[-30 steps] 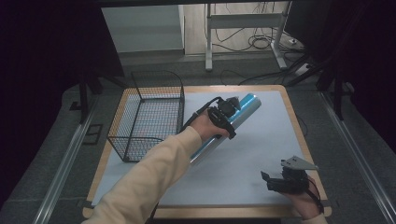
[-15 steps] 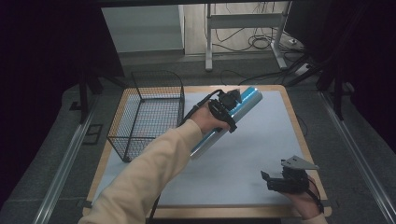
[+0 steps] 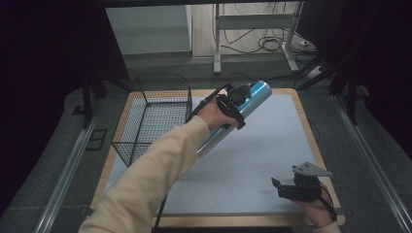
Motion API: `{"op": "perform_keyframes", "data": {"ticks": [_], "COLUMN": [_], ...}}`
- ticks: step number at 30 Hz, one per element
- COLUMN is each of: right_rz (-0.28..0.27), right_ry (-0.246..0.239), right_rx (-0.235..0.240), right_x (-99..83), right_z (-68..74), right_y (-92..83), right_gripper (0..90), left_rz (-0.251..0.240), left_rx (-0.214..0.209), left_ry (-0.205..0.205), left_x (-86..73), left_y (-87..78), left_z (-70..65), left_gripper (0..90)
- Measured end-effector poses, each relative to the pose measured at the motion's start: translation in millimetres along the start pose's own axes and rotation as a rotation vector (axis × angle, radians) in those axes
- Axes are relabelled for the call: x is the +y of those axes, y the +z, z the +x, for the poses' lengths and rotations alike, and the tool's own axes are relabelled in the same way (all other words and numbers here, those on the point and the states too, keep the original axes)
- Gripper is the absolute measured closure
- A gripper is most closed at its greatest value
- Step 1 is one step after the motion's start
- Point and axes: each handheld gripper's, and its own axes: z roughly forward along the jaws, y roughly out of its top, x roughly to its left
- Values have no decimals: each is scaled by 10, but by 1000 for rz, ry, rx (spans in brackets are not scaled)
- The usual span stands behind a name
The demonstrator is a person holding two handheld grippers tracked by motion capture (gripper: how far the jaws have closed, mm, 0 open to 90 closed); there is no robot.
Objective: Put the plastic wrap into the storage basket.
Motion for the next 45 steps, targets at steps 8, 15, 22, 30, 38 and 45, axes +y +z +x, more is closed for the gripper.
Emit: {"op": "perform_keyframes", "data": {"ticks": [8, 15, 22, 30, 38, 45], "right_rz": [1, 0, 0, 5, -2, -1], "right_ry": [-1, 2, 4, -1, 2, 1], "right_rx": [-3, -5, -5, -4, -6, -7], "right_x": [2, 0, 1, 1, 4, 3], "right_z": [1, -9, -18, 3, -7, -7], "right_y": [-1, -5, -8, 3, -11, -8], "right_gripper": [116, 116, 116, 117, 118, 119], "left_rz": [9, 7, 8, 3, 4, 11], "left_rx": [8, 29, 51, 76, 96, 115], "left_ry": [8, 11, -1, -18, -33, -45], "left_x": [72, 129, 143, 124, 66, 2], "left_y": [-13, -65, -111, -140, -206, -269], "left_z": [36, 96, 205, 280, 404, 507], "left_gripper": [311, 312, 312, 312, 312, 312]}}
